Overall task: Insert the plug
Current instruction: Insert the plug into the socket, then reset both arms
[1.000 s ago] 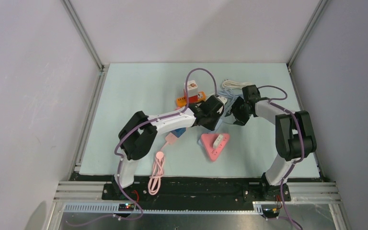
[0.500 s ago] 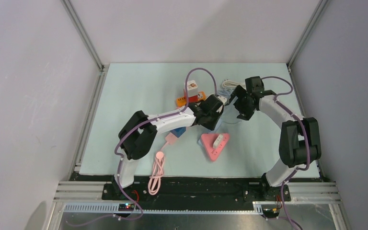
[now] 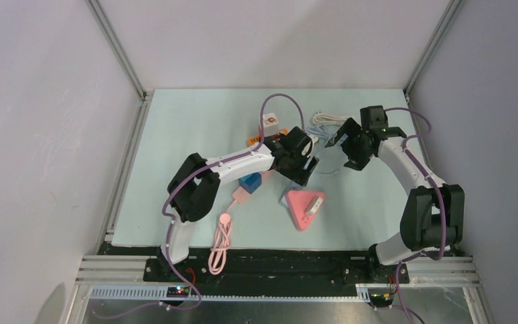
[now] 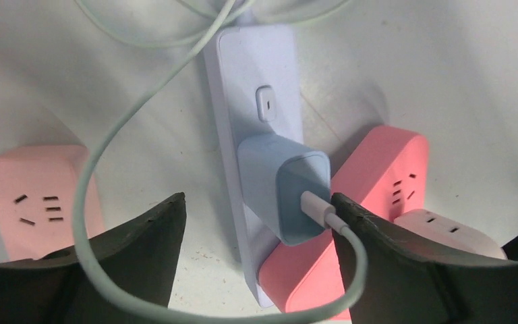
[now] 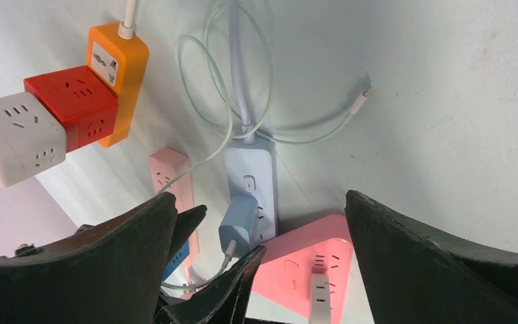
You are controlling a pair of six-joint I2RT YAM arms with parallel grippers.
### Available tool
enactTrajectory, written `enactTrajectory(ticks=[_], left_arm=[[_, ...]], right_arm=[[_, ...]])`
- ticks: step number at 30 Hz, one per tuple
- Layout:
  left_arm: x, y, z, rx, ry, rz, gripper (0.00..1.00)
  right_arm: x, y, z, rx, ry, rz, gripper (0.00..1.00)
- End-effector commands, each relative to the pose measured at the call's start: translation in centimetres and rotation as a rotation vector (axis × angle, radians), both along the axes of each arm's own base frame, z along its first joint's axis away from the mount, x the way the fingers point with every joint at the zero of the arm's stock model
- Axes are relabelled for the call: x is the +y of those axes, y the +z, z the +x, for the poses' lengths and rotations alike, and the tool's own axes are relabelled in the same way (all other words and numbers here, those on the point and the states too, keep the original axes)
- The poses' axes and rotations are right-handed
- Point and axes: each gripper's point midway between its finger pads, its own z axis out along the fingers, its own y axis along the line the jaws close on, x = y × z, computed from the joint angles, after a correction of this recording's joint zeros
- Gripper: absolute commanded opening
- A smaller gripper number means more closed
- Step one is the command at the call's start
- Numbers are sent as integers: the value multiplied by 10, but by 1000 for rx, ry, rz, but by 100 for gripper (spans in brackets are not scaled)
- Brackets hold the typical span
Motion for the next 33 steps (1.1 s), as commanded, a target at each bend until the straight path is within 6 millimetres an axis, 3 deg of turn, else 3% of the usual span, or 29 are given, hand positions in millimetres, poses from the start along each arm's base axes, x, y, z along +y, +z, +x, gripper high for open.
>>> enactTrajectory(ticks=[1,4,8,13,16,21,25,29,30,33], left_arm=[[-10,56,16,-92,-29,-92,83],[-11,76,14,-97,-47,-132,86],[-9,105,9,-137,-80,-177,99],[4,136,13,-190,-62,-213,100],[15,164,18,-227,-17,-258,100],[44,217,33,-353,75,-302,100],[72,246,40,-433,141,-311,100],[106,257,39,-493,206,-287,100],[117,250,41,-503,236,-254,100],[153,268,34,-581,331,-239,100]], right_arm=[[-5,29,0,-58,-1,5,100],[-7,33,-2,-67,5,6,100],[-6,45,-3,-121,55,-7,99],[-2,62,-5,-194,120,2,99],[2,72,-6,-235,159,13,99],[4,91,-9,-319,211,-5,99],[8,104,-11,-370,240,-1,97],[12,114,-14,-406,255,-3,96],[12,115,-14,-411,253,-6,95],[7,127,-18,-452,233,-40,95]])
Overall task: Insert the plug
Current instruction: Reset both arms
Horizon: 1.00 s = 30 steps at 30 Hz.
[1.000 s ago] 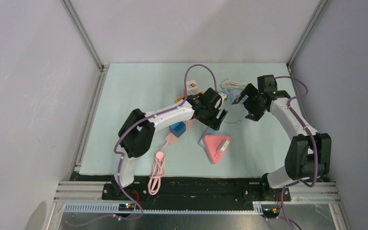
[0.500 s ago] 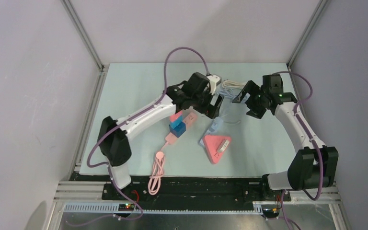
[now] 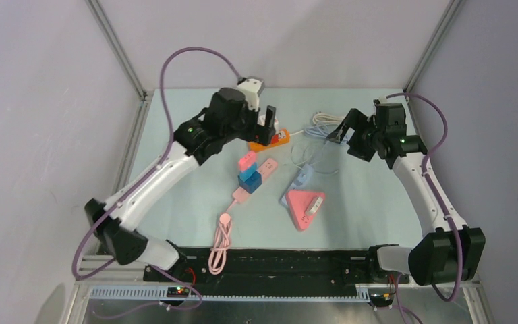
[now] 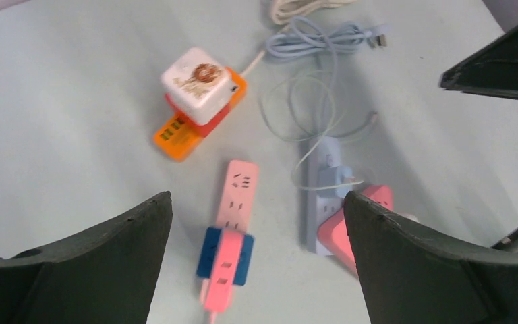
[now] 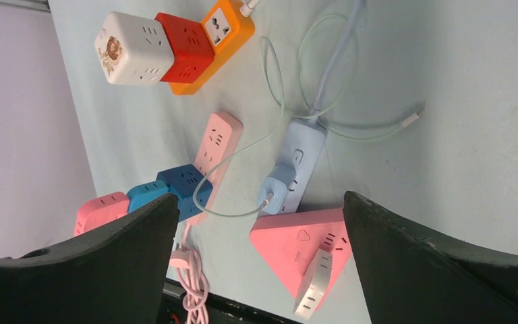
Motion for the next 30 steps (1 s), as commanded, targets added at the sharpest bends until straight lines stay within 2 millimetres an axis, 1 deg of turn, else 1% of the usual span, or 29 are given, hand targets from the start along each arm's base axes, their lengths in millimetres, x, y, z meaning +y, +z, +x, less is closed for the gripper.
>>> enactTrajectory(ticks=[1,2,3,4,5,6,7,8,9,10,11,12,13,14,15,16,17,18,19,20,23,27,30], left_arm=[[60,20,-3,-105,171,35,100],[70,29,-7,-128,190,16,100],[83,23,-5,-127,233,28,100],[92,32,-9,-152,254,10,100],[105,26,-8,-148,298,20,100],[116,28,-13,-159,325,5,100],[134,38,-15,-177,388,-37,100],[151,33,-13,-170,442,-44,100],[163,44,-21,-194,480,-107,100],[180,34,-20,-181,535,-115,100],[190,47,-27,-216,569,-184,100],[204,40,-27,-222,628,-181,100],[214,50,-36,-259,670,-220,100],[228,46,-39,-274,736,-207,100],[236,53,-47,-305,757,-218,100],[245,48,-51,-315,789,-194,100],[251,51,-58,-341,792,-178,100],[256,45,-60,-343,813,-156,100],[260,47,-65,-356,821,-167,100],[261,43,-67,-353,825,-163,100],[260,44,-75,-364,800,-186,100],[257,40,-78,-361,773,-192,100],[254,39,-80,-361,748,-194,100]], right_arm=[[-6,41,3,-154,-15,-46,95],[-9,47,1,-175,-26,-54,95],[-14,49,2,-187,-47,-73,95],[-16,55,0,-208,-57,-80,95],[-22,58,1,-222,-80,-98,94],[-26,67,-3,-250,-98,-105,93],[-38,70,-3,-261,-152,-134,93],[-45,83,-10,-301,-186,-142,93],[-62,89,-12,-323,-264,-185,94],[-71,103,-21,-372,-299,-200,94],[-85,110,-24,-394,-361,-232,95],[-93,123,-34,-438,-391,-245,95],[-107,134,-42,-475,-448,-263,95],[-120,139,-48,-491,-500,-285,95],[-126,149,-58,-526,-527,-285,96],[-138,154,-64,-537,-576,-297,96],[-145,162,-73,-565,-611,-301,96],[-154,166,-79,-575,-655,-312,96],[-157,172,-88,-597,-677,-314,96],[-163,174,-92,-604,-707,-325,96],[-171,183,-109,-639,-757,-335,96],[-176,186,-119,-650,-787,-342,97],[-174,182,-120,-636,-784,-325,97]])
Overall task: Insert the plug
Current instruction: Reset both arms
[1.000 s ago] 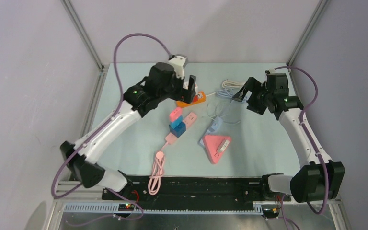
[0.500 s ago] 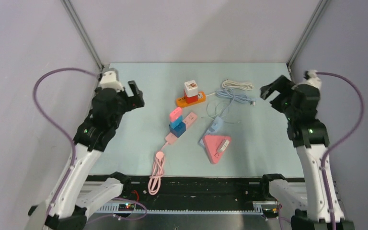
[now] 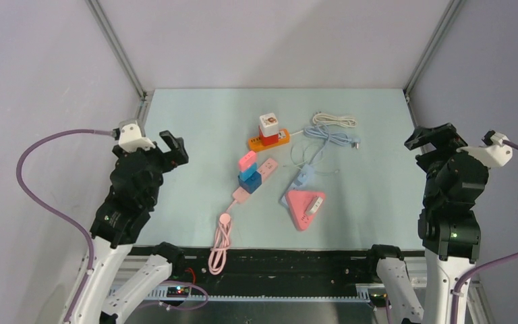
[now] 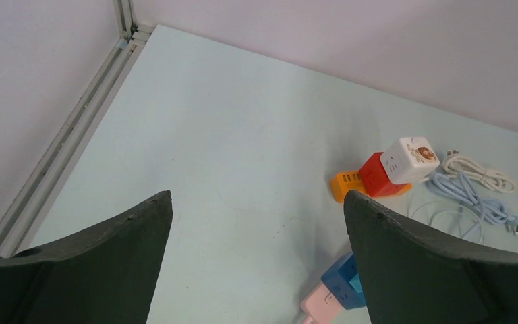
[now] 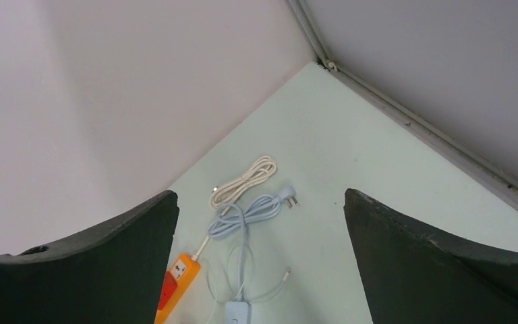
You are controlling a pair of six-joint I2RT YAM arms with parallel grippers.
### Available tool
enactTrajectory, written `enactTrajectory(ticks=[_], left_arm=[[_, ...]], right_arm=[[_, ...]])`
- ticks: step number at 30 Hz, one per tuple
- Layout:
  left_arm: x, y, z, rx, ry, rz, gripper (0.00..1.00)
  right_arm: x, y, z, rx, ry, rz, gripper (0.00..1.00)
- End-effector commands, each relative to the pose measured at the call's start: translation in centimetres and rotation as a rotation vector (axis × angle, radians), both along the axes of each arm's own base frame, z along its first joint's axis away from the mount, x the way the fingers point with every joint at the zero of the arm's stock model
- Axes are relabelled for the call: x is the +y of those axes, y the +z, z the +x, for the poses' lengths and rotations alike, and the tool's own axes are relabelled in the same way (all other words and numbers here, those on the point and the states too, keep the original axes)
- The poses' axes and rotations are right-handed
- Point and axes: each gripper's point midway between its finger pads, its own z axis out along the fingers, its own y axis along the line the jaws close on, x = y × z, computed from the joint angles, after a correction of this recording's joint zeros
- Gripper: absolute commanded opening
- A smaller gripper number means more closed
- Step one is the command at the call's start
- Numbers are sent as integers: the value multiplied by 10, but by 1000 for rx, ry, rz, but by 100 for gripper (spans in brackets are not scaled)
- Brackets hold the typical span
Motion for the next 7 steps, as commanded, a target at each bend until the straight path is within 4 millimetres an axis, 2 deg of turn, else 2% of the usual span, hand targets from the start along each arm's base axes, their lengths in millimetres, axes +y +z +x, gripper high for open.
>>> enactTrajectory(ticks=[1,7], left_arm=[[-2,7,0,-35,-20,-9,100],[-9,2,3,-9,-54,1,100]], right_arm=[[-5,7,-7,-15,-32,12,97],[3,-3,-2,12,2,56,97]])
